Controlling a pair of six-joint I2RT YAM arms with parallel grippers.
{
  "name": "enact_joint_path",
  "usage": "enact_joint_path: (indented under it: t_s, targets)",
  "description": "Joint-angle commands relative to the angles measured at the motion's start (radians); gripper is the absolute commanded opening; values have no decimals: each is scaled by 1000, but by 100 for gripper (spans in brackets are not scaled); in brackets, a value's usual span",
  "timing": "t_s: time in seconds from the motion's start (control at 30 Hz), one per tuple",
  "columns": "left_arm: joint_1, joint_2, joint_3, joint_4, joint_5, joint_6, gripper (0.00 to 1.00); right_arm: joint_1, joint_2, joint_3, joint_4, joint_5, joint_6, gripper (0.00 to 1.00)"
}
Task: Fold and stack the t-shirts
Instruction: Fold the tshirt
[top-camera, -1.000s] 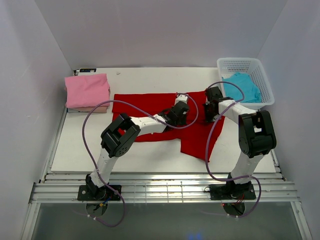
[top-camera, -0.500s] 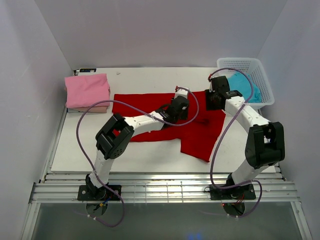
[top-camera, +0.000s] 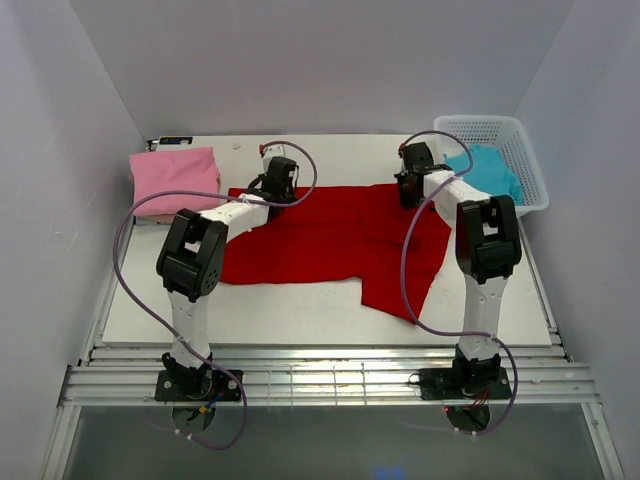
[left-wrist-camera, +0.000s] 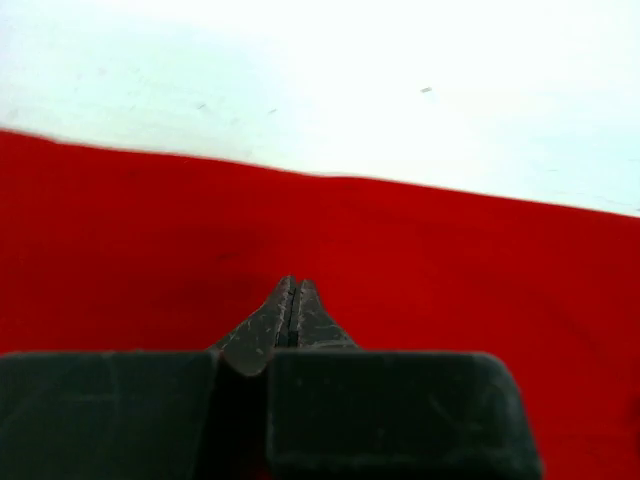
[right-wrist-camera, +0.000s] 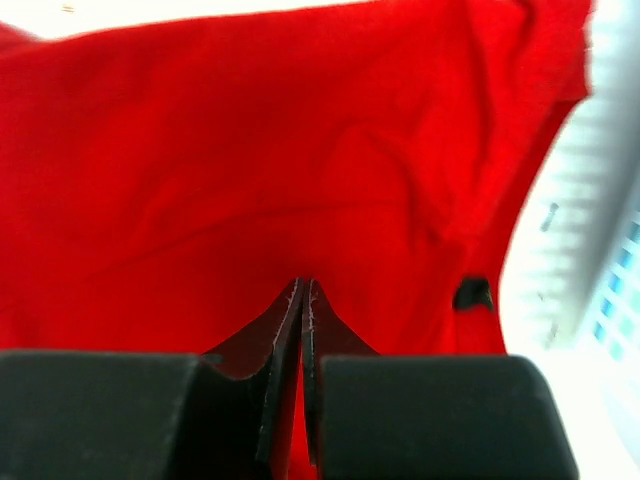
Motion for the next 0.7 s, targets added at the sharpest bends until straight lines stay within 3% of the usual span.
enact_joint_path:
  t_s: [0.0, 0.33, 0.67]
  targets:
    - [16, 13, -20, -29, 30, -27, 0, -16, 50, 76, 12, 30, -8, 8]
    - [90, 110, -7, -84, 66, -78, 0, -54, 129, 130, -14, 67, 13, 8]
    - [159, 162, -3, -74, 115, -90, 0, -73, 291, 291, -123, 87, 36, 8]
